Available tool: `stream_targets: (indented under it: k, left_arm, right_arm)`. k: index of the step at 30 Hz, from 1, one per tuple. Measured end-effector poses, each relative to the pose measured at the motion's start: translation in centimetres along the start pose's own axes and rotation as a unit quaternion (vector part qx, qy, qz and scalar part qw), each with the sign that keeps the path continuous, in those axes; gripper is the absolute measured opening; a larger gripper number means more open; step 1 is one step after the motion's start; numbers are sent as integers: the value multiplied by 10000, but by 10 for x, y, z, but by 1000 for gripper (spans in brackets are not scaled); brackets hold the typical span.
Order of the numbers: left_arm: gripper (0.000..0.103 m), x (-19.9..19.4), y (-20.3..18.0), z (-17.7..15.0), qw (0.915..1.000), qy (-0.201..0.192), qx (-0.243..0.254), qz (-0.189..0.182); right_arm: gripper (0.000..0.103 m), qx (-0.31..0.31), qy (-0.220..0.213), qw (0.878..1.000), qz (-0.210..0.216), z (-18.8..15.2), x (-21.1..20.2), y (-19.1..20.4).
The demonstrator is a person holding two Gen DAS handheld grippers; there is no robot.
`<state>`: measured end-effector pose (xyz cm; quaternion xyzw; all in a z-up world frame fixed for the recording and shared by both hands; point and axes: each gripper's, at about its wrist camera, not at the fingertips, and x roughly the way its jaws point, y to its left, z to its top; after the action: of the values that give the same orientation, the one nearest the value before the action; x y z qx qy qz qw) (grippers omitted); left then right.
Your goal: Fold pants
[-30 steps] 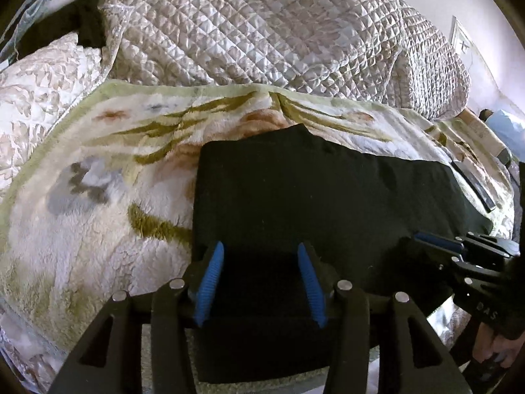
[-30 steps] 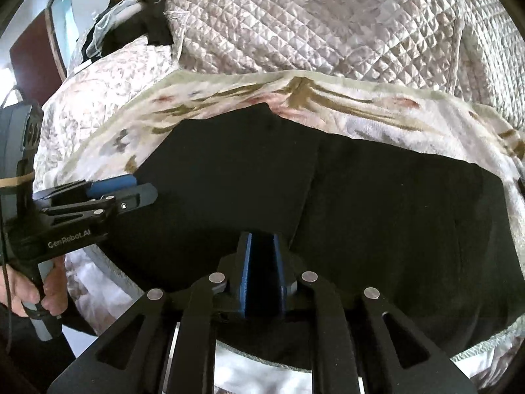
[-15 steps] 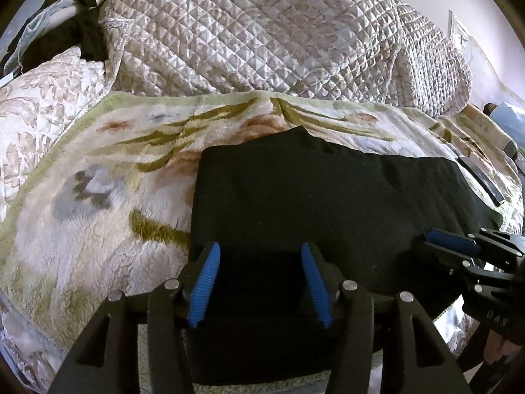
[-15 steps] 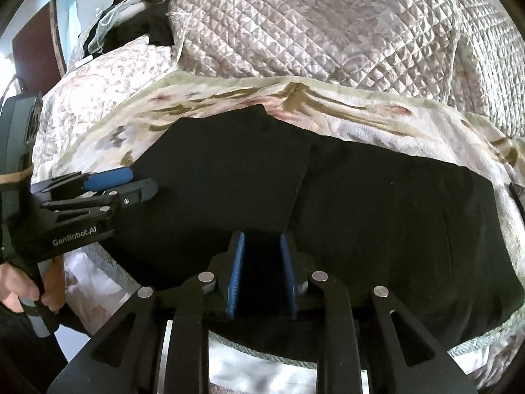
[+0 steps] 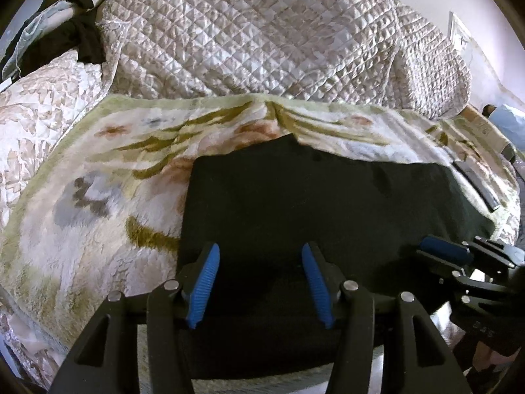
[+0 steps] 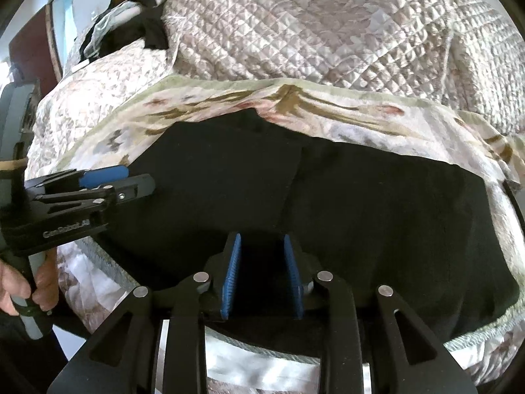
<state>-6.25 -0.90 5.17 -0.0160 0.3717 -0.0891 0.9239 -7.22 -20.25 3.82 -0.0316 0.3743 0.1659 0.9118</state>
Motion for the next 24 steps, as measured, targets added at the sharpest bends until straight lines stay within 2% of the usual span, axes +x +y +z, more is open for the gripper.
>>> stream_targets:
  k: [4, 6, 8, 16, 24]
  left_arm:
    - [56, -2, -6, -1, 9999, -6, 113, -7]
    - [56, 1, -8, -3, 9998, 71, 157, 17]
    - [56, 5, -8, -4, 9997, 192, 149, 53]
    - [56, 4, -6, -5, 9997, 191, 111, 68]
    - [56, 3, -6, -5, 9998, 196, 88, 28]
  right_arm:
    - [28, 8, -144, 9997, 197, 0, -5, 2]
    - [28, -93, -76, 9997, 214, 0, -1, 6]
    - [28, -164, 63, 9998, 133, -2, 7, 8]
    - [28, -4, 5, 9999, -156, -1, 1, -6]
    - [28, 445, 3, 9982, -393, -6, -12, -34]
